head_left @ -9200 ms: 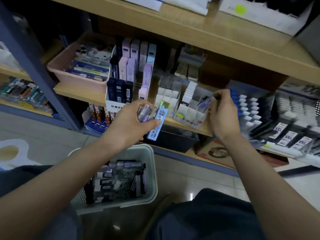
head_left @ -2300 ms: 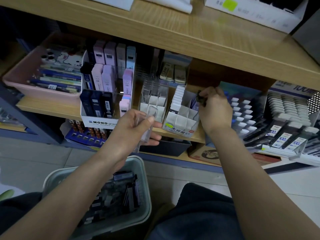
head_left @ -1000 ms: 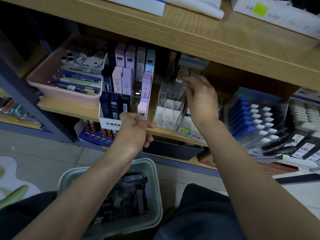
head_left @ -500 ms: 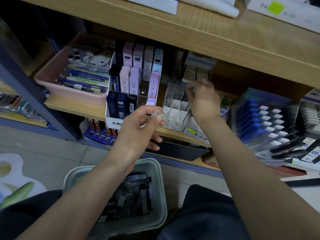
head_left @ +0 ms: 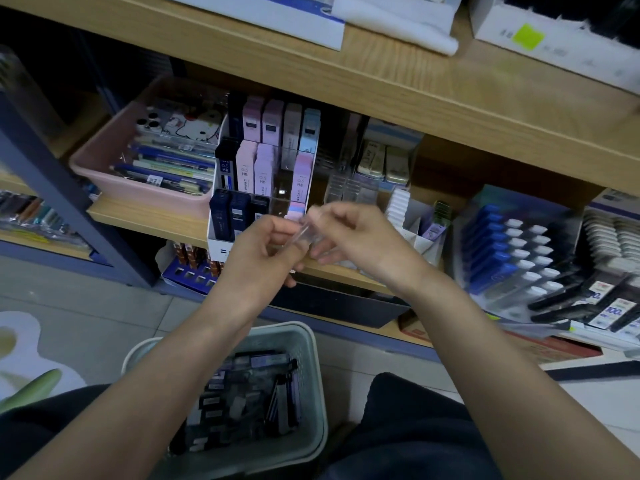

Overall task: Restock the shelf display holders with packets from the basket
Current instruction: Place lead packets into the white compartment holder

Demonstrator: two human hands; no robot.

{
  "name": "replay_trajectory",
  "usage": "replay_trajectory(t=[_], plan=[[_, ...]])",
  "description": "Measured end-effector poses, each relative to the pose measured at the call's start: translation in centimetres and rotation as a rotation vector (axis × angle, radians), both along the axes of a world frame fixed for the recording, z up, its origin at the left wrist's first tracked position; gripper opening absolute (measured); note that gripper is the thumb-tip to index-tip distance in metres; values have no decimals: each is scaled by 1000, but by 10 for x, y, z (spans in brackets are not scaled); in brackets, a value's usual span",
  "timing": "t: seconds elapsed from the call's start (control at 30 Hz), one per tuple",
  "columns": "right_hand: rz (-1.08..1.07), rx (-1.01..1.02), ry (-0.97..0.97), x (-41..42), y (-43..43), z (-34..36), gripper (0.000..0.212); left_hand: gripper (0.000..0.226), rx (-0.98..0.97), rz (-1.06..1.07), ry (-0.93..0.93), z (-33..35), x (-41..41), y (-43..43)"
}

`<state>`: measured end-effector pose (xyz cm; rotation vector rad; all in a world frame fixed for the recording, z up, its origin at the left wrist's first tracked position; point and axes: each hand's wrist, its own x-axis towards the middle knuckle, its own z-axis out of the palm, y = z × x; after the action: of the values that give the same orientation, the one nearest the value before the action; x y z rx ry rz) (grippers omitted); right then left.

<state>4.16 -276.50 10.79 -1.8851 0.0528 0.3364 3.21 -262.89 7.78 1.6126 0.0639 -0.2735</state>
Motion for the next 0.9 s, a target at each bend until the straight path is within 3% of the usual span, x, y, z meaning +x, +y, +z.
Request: replay_trajectory(t=[0.17, 0.27, 0.37, 0.57, 0.73, 0.9], plan=[[-68, 147, -39, -10, -8, 0, 13, 12, 107, 23, -140, -4, 2, 3], [-264, 118, -137, -7, -21, 0, 13, 19, 234, 54, -259, -11, 3, 1], [-465, -135, -367, 2, -44, -10, 7, 23, 331, 7, -370, -15, 0, -6], [-431, -542, -573, 17, -57, -26, 15, 40, 659, -348, -602, -23, -2, -31], [-357, -726, -559, 33, -56, -35, 27, 50, 900, -470, -661, -40, 5, -40], [-319, -788, -490, 49, -57, -46, 20, 52, 927, -478, -699, -47, 5, -38]])
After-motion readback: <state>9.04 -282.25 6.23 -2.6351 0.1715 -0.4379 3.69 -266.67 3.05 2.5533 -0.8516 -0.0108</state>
